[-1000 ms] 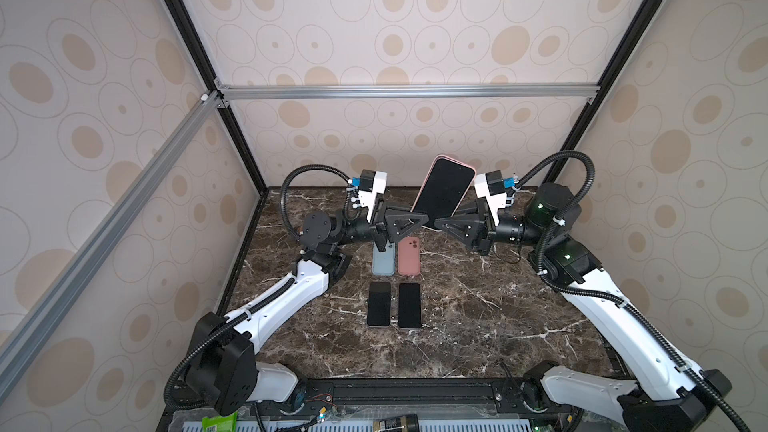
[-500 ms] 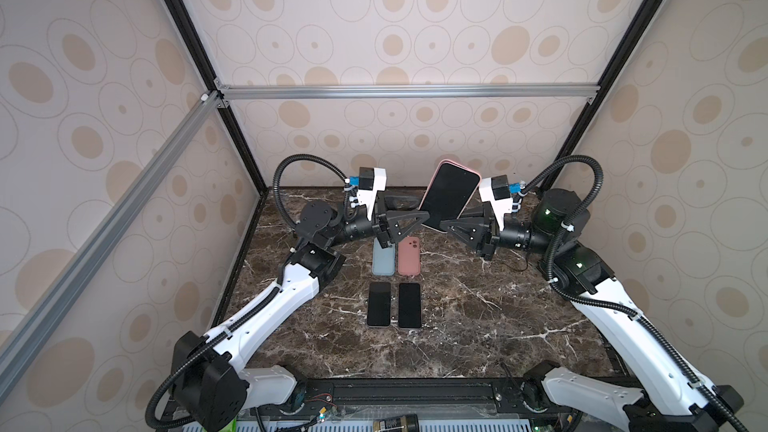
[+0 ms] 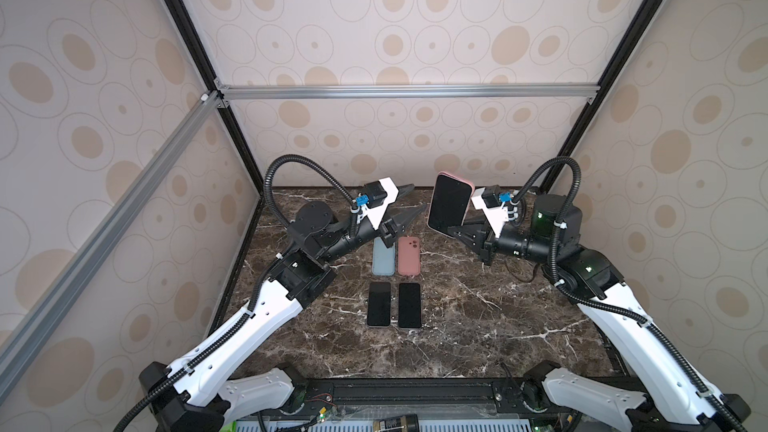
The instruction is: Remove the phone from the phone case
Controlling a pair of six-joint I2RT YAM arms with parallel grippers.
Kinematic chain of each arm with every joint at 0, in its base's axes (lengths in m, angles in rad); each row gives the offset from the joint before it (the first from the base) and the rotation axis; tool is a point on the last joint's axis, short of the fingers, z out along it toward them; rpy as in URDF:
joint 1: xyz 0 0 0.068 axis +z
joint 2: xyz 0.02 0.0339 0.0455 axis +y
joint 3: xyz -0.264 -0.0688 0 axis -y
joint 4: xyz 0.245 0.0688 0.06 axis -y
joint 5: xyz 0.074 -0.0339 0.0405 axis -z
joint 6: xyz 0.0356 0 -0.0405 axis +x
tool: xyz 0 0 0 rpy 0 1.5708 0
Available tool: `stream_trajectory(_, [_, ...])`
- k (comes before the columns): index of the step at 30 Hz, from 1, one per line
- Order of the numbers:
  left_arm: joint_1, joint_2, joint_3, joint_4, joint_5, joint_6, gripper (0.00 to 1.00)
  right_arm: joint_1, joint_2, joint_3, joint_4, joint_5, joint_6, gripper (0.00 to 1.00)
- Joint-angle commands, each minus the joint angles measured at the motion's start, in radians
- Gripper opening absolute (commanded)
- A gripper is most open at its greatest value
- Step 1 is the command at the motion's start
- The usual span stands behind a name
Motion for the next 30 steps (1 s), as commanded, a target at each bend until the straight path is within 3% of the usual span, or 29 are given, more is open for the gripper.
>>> stream_trajectory(1, [-0.022,0.006,0.034,-0.032,-0.065,0.127,0.44,0.06,-0.006,0.051,-0.066,0.173,-0.127,0.0])
stream_trajectory(4, [-0.031,0.012,0.022,-0.02,-0.059,0.14,0.43,0.143,0.001,0.049,-0.077,0.308,-0.185,0.0])
stream_trajectory(10, [-0.038,0.002,-0.017,-0.003,-0.072,0.144,0.4,0.237,0.012,0.038,-0.048,0.444,-0.246,0.0])
stream_trajectory(30, [-0.041,-0.023,-0.063,0.058,-0.105,0.136,0.39,0.252,-0.004,0.001,0.01,0.487,-0.245,0.0])
